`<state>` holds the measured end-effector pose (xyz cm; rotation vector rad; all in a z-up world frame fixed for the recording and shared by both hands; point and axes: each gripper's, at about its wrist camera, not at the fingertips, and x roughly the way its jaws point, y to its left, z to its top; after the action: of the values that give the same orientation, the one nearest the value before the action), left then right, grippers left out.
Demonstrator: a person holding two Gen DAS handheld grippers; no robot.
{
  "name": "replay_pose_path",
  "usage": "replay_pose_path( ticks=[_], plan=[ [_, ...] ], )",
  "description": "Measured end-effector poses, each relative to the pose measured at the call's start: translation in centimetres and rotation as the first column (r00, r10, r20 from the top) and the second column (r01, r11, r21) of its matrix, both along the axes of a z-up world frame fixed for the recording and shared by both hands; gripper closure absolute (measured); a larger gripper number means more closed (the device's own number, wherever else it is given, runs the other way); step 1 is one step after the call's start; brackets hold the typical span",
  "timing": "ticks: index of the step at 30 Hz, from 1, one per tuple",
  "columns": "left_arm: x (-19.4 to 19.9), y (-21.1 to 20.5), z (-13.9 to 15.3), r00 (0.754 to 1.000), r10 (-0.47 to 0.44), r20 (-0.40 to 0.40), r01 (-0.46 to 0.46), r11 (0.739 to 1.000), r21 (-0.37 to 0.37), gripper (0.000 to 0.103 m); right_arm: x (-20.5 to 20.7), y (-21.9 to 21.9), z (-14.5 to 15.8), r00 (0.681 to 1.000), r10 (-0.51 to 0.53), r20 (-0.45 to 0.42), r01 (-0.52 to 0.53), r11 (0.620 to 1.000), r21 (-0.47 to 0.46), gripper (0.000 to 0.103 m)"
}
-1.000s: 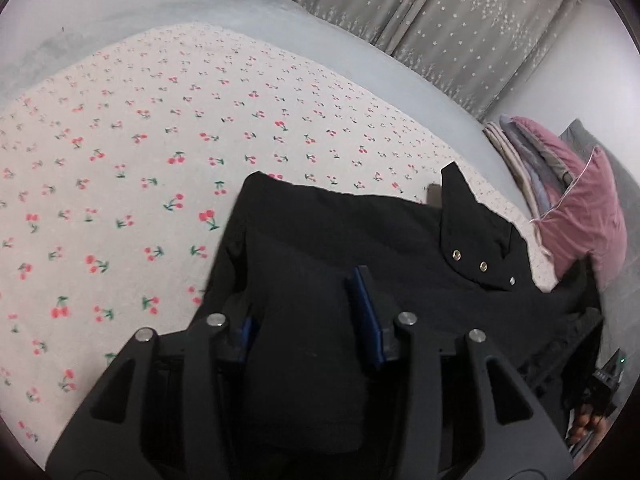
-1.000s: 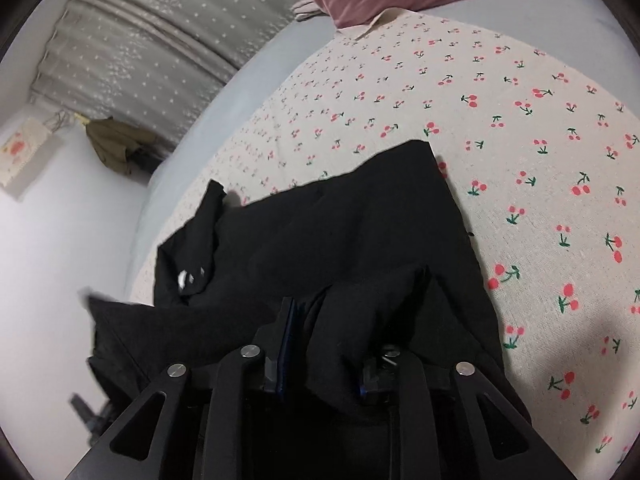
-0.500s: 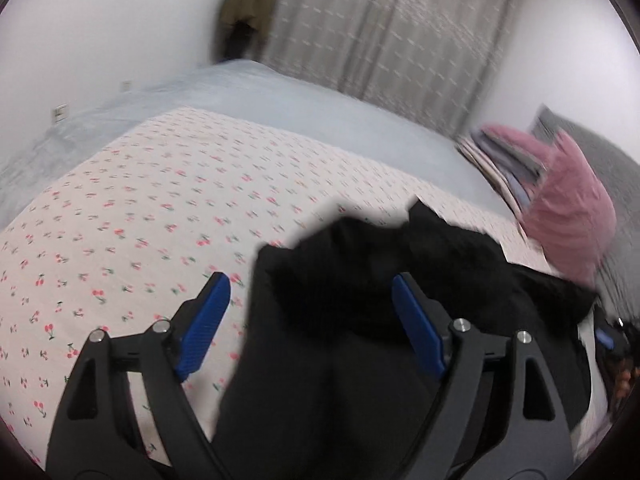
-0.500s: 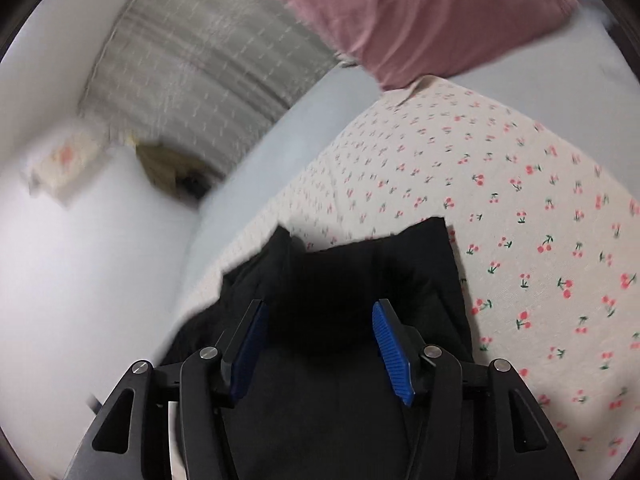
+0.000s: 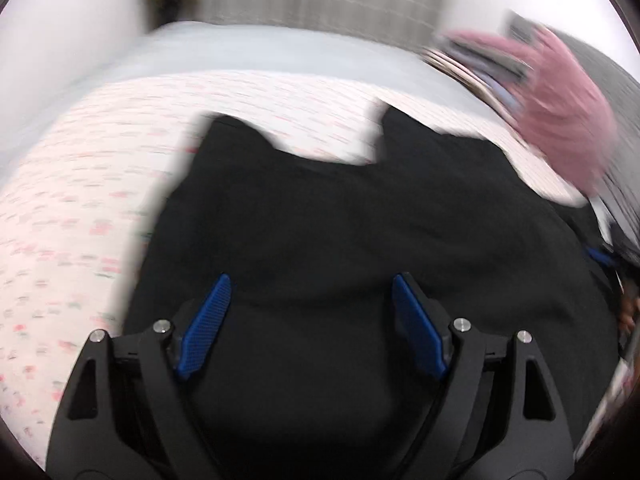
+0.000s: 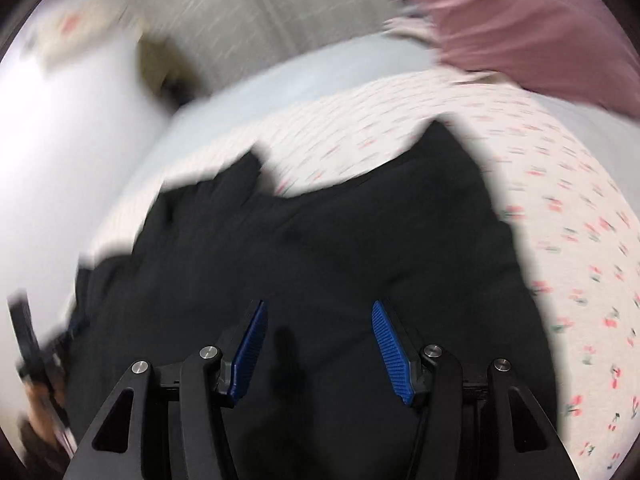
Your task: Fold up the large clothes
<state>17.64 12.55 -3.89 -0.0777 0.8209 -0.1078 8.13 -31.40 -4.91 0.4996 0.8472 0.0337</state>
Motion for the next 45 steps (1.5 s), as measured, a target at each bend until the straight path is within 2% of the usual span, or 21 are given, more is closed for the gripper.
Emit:
replay_pose_path(
  ticks=[2,3,5,6,8,11,14,17,19,21,22,23,24,25,26,31,34,37,40,43,45],
  plan=[
    [0.5,2.9,-0.1,0.990,0.139,0.016,-0.140,0.990,0.031,0.020,-1.2,-3.2,0.1,0.987,-0.162,-0.006,0.162,0.987,-0.019,0.050],
    [0.7,4.4,-0.2,0.977,0.213,0.002,-0.213,0.976,0.042,0.020,-2.2,-4.9,0.1,0.962,-0.274,-0.022,0.272,0.960,-0.068,0.050],
    [0.7,7.2,-0.5,0.960,0.276,-0.047,-0.277,0.960,-0.025,0.021,-3.8,-7.6,-0.2,0.917,-0.396,-0.054,0.392,0.917,-0.078,0.048],
    [0.4,8.3,-0.5,0.961,0.270,-0.068,-0.275,0.956,-0.099,0.021,-4.7,-8.7,-0.3,0.919,-0.392,-0.053,0.392,0.920,-0.001,0.048],
    [-0.2,9.3,-0.2,0.969,0.235,-0.080,-0.246,0.947,-0.206,0.021,-5.6,-9.4,0.0,0.931,-0.363,-0.049,0.365,0.929,0.062,0.047],
    [-0.5,8.4,0.4,0.990,0.138,-0.043,-0.144,0.955,-0.258,0.021,-5.9,-8.2,1.5,0.960,-0.281,0.010,0.280,0.959,0.052,0.042],
    [0.4,6.9,-0.4,0.993,0.102,-0.057,-0.113,0.966,-0.234,0.024,-5.1,-5.8,2.4,0.977,-0.206,0.052,0.208,0.978,-0.034,0.041],
    [1.1,5.9,-1.6,0.989,0.106,-0.104,-0.126,0.969,-0.211,0.042,-3.2,-4.3,1.4,0.982,-0.186,0.029,0.188,0.975,-0.114,0.041],
    [1.8,5.2,-1.5,0.989,0.125,-0.079,-0.137,0.975,-0.174,0.047,-2.3,-3.4,0.3,0.983,-0.182,0.014,0.182,0.971,-0.157,0.042],
    [1.9,4.3,-0.7,0.992,0.120,-0.035,-0.123,0.985,-0.123,0.062,-1.4,-2.4,0.0,0.983,-0.180,0.021,0.180,0.962,-0.205,0.047],
    [1.9,3.9,-0.4,0.994,0.105,-0.008,-0.106,0.989,-0.105,0.068,-1.3,-2.1,0.0,0.983,-0.179,0.032,0.182,0.958,-0.222,0.058],
    [1.9,3.5,-0.2,0.996,0.086,0.007,-0.085,0.991,-0.103,0.083,-0.9,-1.7,0.2,0.984,-0.174,0.048,0.180,0.954,-0.240,0.075],
    [1.8,3.1,0.1,0.996,0.083,0.023,-0.080,0.992,-0.097,0.092,-0.5,-1.5,0.3,0.984,-0.168,0.054,0.177,0.952,-0.250,0.085],
    [1.6,3.0,0.5,0.995,0.089,0.044,-0.084,0.992,-0.095,0.093,-0.3,-1.2,0.6,0.983,-0.171,0.069,0.183,0.947,-0.264,0.093],
    [1.5,3.0,0.9,0.994,0.092,0.066,-0.085,0.991,-0.099,0.095,-0.4,-1.1,0.9,0.979,-0.181,0.094,0.200,0.940,-0.276,0.095],
    [2.2,2.6,5.7,0.968,0.096,0.230,-0.068,0.990,-0.127,0.096,-0.1,-1.3,4.6,0.942,-0.206,0.266,0.288,0.902,-0.322,0.097],
    [4.4,2.1,7.7,0.954,0.093,0.285,-0.064,0.992,-0.109,0.096,1.7,-1.7,6.1,0.921,-0.214,0.326,0.324,0.886,-0.332,0.097],
    [7.9,2.2,7.7,0.956,0.110,0.271,-0.079,0.989,-0.124,0.095,5.2,-2.5,6.3,0.916,-0.227,0.331,0.339,0.880,-0.333,0.097],
    [12.1,1.7,5.6,0.968,0.125,0.217,-0.107,0.990,-0.094,0.095,9.2,-3.2,5.1,0.929,-0.228,0.292,0.326,0.879,-0.349,0.097],
    [15.9,1.6,1.8,0.984,0.134,0.113,-0.129,0.990,-0.056,0.095,13.4,-3.9,2.7,0.950,-0.231,0.208,0.298,0.868,-0.397,0.097],
    [18.0,2.0,-1.1,0.990,0.142,-0.008,-0.142,0.988,-0.058,0.093,15.5,-4.8,0.6,0.962,-0.245,0.124,0.274,0.870,-0.410,0.097]
  ],
)
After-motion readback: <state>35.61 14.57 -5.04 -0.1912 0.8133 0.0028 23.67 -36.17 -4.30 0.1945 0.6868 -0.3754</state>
